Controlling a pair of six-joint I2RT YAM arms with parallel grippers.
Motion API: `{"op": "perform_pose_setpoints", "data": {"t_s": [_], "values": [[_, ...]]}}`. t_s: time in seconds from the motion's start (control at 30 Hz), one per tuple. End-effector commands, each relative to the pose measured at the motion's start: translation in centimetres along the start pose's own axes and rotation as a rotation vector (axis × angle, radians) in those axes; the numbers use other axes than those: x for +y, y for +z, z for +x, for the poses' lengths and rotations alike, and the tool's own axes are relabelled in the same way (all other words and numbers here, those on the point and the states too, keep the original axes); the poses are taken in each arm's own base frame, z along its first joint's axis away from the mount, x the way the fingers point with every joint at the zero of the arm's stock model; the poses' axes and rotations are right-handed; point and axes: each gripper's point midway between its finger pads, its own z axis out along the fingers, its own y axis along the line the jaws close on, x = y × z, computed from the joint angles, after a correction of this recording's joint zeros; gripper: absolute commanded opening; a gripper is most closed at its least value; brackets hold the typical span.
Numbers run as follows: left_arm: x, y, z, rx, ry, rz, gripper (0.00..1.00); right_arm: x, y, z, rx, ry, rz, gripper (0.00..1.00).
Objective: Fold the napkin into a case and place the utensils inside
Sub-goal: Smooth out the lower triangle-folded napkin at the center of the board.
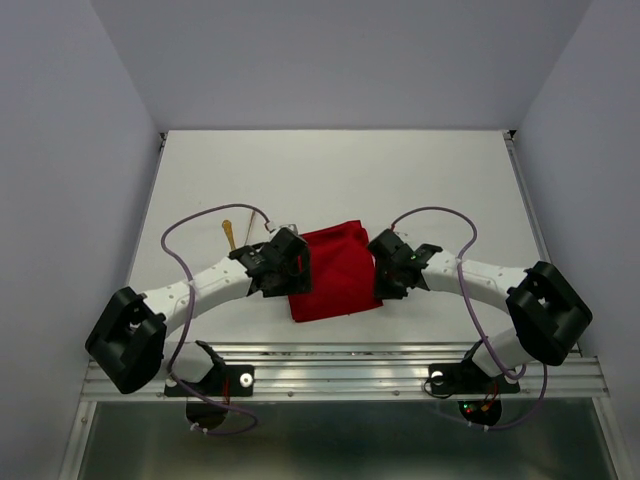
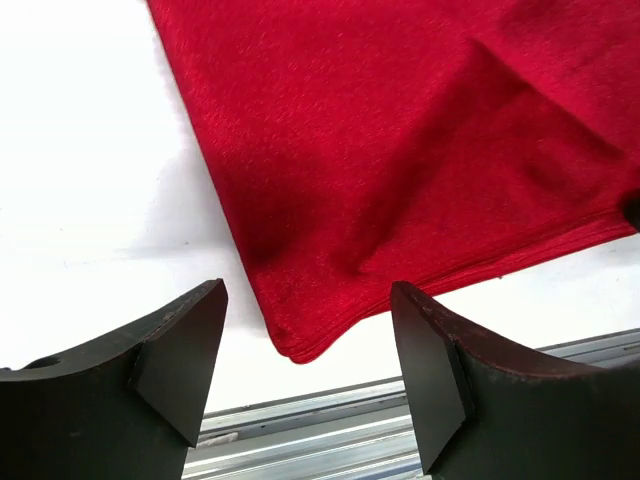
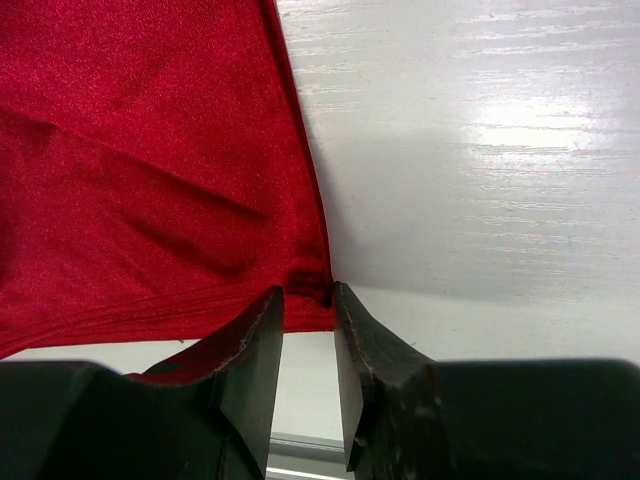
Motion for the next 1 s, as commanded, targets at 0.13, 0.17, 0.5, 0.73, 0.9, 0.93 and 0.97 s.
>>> {"op": "perform_pose_setpoints", "data": {"t_s": [0.13,0.17,0.5,0.73,0.9,0.93,0.97], "values": [[0.3,-0.1,3.2,0.069,-0.104,0.074,0.77,0.8,-0.7,-1.9,-0.064,0.005,-0.026,0.37],[0.1,-0.1,3.5,0.075,-0.115,0.094,0.76,0.9,-0.8,-2.0,-0.066,0.002,-0.028,0.37],[0.1,1.1,5.4,0.112,-0.173,0.141,0.61,1.2,-1.5,-2.7,-0.091,0.011,-0.036,0.40],[0.7,2.3,7.1,0.165,-0.172,0.140,0.32,0.5,-2.9,-4.3,-0.160,0.010,0.008,0.59],[1.0,2.0,7.1,0.158,-0.157,0.134,0.16,0.3,-2.5,-3.6,-0.128,0.028,0.002,0.58],[1.0,2.0,7.1,0.159,-0.155,0.133,0.11,0.2,-2.1,-3.2,-0.117,0.033,0.000,0.58],[1.0,2.0,7.2,0.159,-0.154,0.132,0.10,0.2,-1.8,-2.8,-0.106,0.037,-0.006,0.57]]}}
